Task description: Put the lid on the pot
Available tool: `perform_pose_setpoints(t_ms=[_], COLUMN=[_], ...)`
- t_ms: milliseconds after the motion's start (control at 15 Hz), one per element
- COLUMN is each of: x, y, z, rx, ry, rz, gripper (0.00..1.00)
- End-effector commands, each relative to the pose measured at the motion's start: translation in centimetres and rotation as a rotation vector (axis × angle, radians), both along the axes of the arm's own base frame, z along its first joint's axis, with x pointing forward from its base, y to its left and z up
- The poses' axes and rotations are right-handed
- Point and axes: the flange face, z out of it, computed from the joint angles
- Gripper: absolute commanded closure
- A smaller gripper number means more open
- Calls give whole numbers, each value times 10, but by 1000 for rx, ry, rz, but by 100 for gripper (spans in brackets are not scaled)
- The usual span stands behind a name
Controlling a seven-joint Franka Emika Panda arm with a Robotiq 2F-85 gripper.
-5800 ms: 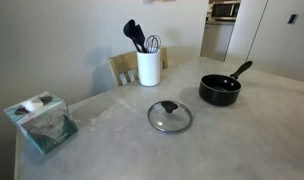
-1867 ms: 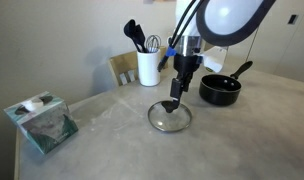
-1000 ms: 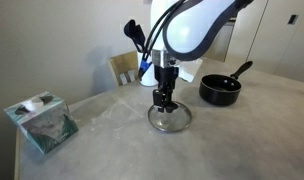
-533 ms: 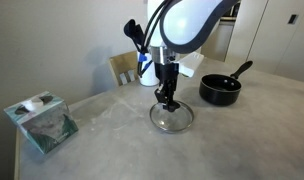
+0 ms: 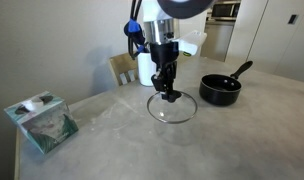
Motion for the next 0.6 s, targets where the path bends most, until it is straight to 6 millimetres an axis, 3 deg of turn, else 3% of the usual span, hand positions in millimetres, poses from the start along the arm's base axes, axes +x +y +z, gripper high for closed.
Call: perform_pose_setpoints(t_ms=[0,200,533], x=[-25,-39,-51], y=[-19,-50,-147], z=[39,55,54], rx=[-60,-69,-35], ry=[0,-23,-84], rz=[22,39,23], gripper=[87,87,87])
